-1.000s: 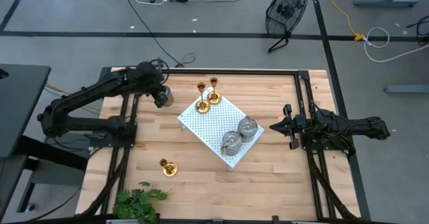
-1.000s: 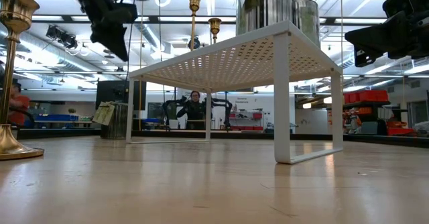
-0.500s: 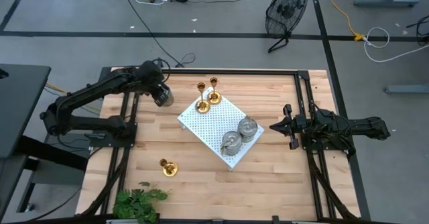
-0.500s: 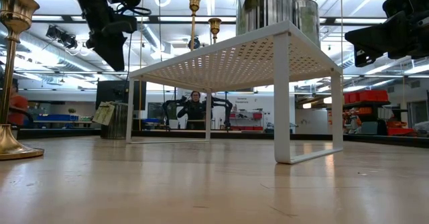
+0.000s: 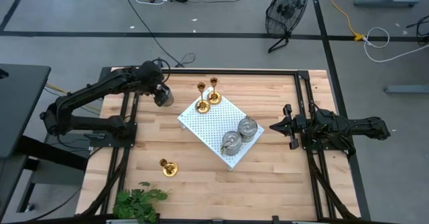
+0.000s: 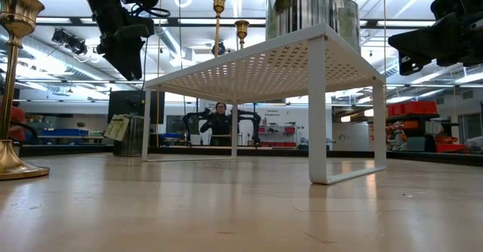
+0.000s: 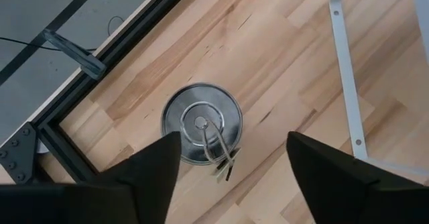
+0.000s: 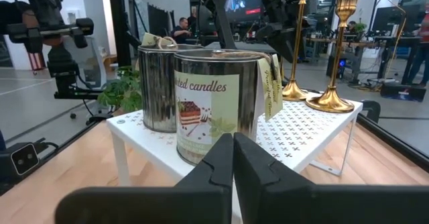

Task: Pick & Place candle stick holders
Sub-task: Put the scented candle on the shelf

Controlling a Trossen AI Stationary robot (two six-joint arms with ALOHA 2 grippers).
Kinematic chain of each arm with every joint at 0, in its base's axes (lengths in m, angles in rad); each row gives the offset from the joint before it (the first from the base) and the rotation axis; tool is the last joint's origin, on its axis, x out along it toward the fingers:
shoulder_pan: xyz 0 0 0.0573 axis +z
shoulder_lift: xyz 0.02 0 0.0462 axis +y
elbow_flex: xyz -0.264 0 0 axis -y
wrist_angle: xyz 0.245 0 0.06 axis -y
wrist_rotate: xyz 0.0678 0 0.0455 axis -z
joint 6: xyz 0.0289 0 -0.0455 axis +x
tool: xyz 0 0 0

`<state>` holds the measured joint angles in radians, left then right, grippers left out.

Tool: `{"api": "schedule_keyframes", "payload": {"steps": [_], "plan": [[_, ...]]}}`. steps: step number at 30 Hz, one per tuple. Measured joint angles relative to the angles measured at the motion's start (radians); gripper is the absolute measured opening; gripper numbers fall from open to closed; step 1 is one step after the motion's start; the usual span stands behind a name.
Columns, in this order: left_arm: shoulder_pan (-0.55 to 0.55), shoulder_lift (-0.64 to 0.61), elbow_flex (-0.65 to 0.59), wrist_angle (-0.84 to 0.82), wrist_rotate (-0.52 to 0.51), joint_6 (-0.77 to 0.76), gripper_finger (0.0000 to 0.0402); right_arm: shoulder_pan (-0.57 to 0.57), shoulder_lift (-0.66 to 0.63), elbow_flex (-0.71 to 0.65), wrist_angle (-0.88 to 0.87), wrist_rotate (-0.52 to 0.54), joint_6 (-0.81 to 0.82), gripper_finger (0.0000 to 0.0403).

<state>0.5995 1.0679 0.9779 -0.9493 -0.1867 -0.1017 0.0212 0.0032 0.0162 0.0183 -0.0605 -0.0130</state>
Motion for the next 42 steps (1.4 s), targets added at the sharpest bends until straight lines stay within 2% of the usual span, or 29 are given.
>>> {"api": "schedule_keyframes", "payload": {"steps": [16, 34, 42], "plan": [[0.000, 0.000, 0.000, -0.014, -0.037, 0.009, 0.0396, 0.000, 0.000, 0.000, 0.000, 0.000, 0.000, 0.0016], [0.000, 0.000, -0.001, -0.022, -0.045, 0.019, 0.0399, 0.000, 0.000, 0.000, 0.000, 0.000, 0.000, 0.0016], [0.034, 0.055, -0.001, -0.104, 0.086, -0.022, 0.0400, 0.000, 0.000, 0.000, 0.000, 0.000, 0.000, 0.0016]]}}
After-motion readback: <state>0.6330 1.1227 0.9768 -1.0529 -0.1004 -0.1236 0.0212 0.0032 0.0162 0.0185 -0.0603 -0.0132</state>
